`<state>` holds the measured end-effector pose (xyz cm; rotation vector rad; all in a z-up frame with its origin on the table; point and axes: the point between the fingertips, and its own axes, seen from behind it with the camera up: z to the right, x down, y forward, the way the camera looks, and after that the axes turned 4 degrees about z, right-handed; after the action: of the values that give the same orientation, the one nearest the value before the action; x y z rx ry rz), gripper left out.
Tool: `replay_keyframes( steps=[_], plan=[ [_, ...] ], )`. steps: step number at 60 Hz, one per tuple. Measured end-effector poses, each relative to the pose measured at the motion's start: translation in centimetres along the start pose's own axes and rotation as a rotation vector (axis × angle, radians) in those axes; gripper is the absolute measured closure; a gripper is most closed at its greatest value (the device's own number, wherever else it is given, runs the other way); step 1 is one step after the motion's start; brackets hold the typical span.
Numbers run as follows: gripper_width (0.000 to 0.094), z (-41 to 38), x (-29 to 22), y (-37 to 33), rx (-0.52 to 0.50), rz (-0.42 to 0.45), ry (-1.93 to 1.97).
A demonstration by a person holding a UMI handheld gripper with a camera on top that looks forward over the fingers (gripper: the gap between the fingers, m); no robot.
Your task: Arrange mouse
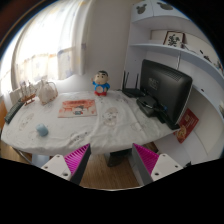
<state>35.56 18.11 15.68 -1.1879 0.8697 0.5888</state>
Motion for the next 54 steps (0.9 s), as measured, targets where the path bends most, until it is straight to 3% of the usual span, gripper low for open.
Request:
replay_keyframes(
  steps=[13, 39, 54],
  plan=[
    [0.0071, -6.7, 0.5, 3.0, -0.084, 0.007, -0.013],
    [0.0072, -28.2, 1.7, 3.1, -0.344, 0.023, -0.124],
    [0.0075, -34.1, 3.1, 6.7, -0.361, 0.048, -0.121]
  ],
)
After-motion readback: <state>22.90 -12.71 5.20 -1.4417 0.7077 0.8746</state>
